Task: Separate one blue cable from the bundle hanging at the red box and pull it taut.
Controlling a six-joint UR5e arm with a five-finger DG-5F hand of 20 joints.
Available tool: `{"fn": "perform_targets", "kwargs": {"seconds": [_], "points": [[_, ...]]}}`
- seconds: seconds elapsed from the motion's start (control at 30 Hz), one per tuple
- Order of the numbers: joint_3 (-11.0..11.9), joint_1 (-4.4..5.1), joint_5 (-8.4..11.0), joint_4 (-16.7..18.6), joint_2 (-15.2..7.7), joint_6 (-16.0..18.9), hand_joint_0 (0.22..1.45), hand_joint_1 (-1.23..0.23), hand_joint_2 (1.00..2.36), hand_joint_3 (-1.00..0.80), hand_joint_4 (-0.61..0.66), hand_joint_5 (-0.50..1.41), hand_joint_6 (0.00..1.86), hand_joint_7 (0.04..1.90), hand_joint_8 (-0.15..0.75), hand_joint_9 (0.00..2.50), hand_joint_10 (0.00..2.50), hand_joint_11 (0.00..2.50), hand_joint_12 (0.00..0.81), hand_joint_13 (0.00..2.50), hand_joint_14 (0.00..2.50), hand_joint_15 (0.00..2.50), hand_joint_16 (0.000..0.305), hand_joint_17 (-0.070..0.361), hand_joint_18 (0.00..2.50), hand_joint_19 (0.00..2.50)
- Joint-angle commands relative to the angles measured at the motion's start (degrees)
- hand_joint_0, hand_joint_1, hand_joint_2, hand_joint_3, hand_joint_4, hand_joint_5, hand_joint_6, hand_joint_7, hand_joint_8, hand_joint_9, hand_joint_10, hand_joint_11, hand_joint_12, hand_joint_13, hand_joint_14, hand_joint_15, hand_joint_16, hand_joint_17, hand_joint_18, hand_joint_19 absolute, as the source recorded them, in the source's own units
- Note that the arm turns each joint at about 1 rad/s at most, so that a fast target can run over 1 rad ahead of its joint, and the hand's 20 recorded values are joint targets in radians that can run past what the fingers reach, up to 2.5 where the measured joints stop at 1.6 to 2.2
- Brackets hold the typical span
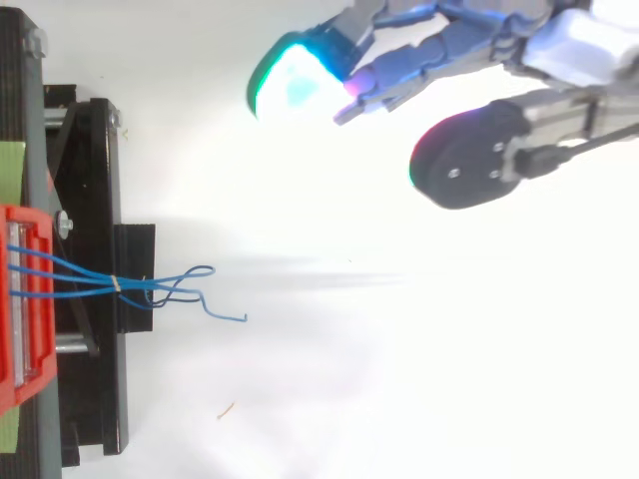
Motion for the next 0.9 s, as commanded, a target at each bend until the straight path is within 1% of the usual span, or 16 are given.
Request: {"fn": "perform_targets", "kwargs": {"seconds": [0.0, 0.07, 0.13, 0.2, 0.23, 0.3, 0.33, 0.4, 0.5, 0.53, 0.57, 0.63, 0.73, 0.83, 0.87], "points": [[1.98, 0.08, -0.12, -0.14, -2.47, 0.15, 0.49, -0.57, 1.00, -0.50, 0.22, -0.22, 0.50, 0.78, 0.289, 0.61, 0.01, 0.26, 0.359, 0.54, 0.01, 0.26, 0.048, 0.108, 0.52, 0.50], [3.21, 0.08, -0.30, -0.41, -3.53, 0.15, 0.49, -0.58, 1.00, -0.50, 0.22, -0.22, 0.50, 0.78, 0.289, 0.61, 0.01, 0.26, 0.358, 0.54, 0.01, 0.26, 0.048, 0.108, 0.52, 0.50], [3.30, 0.17, -0.38, -0.14, -3.88, 0.15, 0.49, -0.59, 1.00, -0.50, 0.22, -0.22, 0.50, 0.79, 0.291, 0.61, 0.01, 0.27, 0.360, 0.54, 0.01, 0.26, 0.048, 0.108, 0.52, 0.51], [4.18, 0.17, -0.47, 0.30, -4.85, 0.24, 0.49, -0.59, 1.00, -0.50, 0.22, -0.22, 0.50, 0.79, 0.290, 0.61, 0.01, 0.26, 0.358, 0.54, 0.01, 0.26, 0.048, 0.108, 0.52, 0.51], [4.53, 0.26, -0.56, 0.39, -4.93, 0.15, 0.50, -0.60, 1.00, -0.50, 0.22, -0.22, 0.50, 0.79, 0.290, 0.61, 0.01, 0.27, 0.358, 0.54, 0.01, 0.26, 0.048, 0.107, 0.52, 0.51], [4.53, 0.35, -0.56, 0.65, -4.93, 0.06, 0.50, -0.61, 1.00, -0.50, 0.22, -0.22, 0.50, 0.79, 0.290, 0.61, 0.01, 0.26, 0.357, 0.54, 0.01, 0.27, 0.048, 0.107, 0.53, 0.51], [4.53, 0.61, -0.56, 1.26, -5.02, -0.03, 0.50, -0.61, 1.00, -0.50, 0.22, -0.22, 0.50, 0.79, 0.290, 0.61, 0.01, 0.26, 0.357, 0.54, 0.01, 0.27, 0.048, 0.107, 0.53, 0.51], [4.62, 0.96, -0.30, 1.53, -5.99, -0.03, 0.50, -0.61, 1.00, -0.50, 0.22, -0.22, 0.50, 0.79, 0.289, 0.61, 0.01, 0.27, 0.358, 0.54, 0.01, 0.27, 0.048, 0.107, 0.53, 0.52], [4.97, 1.49, -0.56, 1.79, -7.31, 0.15, 0.50, -0.61, 1.00, -0.50, 0.22, -0.22, 0.50, 0.79, 0.290, 0.61, 0.01, 0.27, 0.357, 0.55, 0.01, 0.27, 0.048, 0.107, 0.53, 0.52], [5.94, 1.58, -0.65, 1.88, -8.27, 0.50, 0.50, -0.61, 1.00, -0.50, 0.22, -0.22, 0.50, 0.79, 0.290, 0.61, 0.01, 0.28, 0.357, 0.55, 0.01, 0.27, 0.048, 0.107, 0.53, 0.52], [6.46, 1.66, -1.26, 1.88, -9.42, 0.68, 0.50, -0.61, 1.00, -0.50, 0.22, -0.22, 0.50, 0.79, 0.290, 0.61, 0.01, 0.27, 0.357, 0.55, 0.01, 0.27, 0.048, 0.107, 0.53, 0.52], [7.43, 1.66, -1.79, 1.70, -10.03, 1.03, 0.50, -0.61, 1.00, -0.50, 0.22, -0.22, 0.50, 0.79, 0.289, 0.61, 0.01, 0.28, 0.358, 0.55, 0.01, 0.27, 0.048, 0.107, 0.53, 0.51], [7.87, 1.66, -3.37, 1.88, -11.35, 1.91, 0.50, -0.61, 1.00, -0.50, 0.22, -0.22, 0.50, 0.79, 0.291, 0.61, 0.01, 0.28, 0.358, 0.55, 0.01, 0.27, 0.048, 0.107, 0.53, 0.52], [8.92, 1.75, -4.16, 1.79, -12.32, 3.23, 0.50, -0.61, 1.00, -0.50, 0.22, -0.22, 0.50, 0.79, 0.291, 0.61, 0.01, 0.27, 0.359, 0.55, 0.01, 0.27, 0.048, 0.107, 0.53, 0.52], [9.10, 1.66, -5.22, 1.88, -12.58, 4.37, 0.50, -0.61, 1.00, -0.50, 0.22, -0.22, 0.50, 0.79, 0.291, 0.61, 0.01, 0.28, 0.360, 0.55, 0.01, 0.27, 0.048, 0.107, 0.53, 0.53]]}}
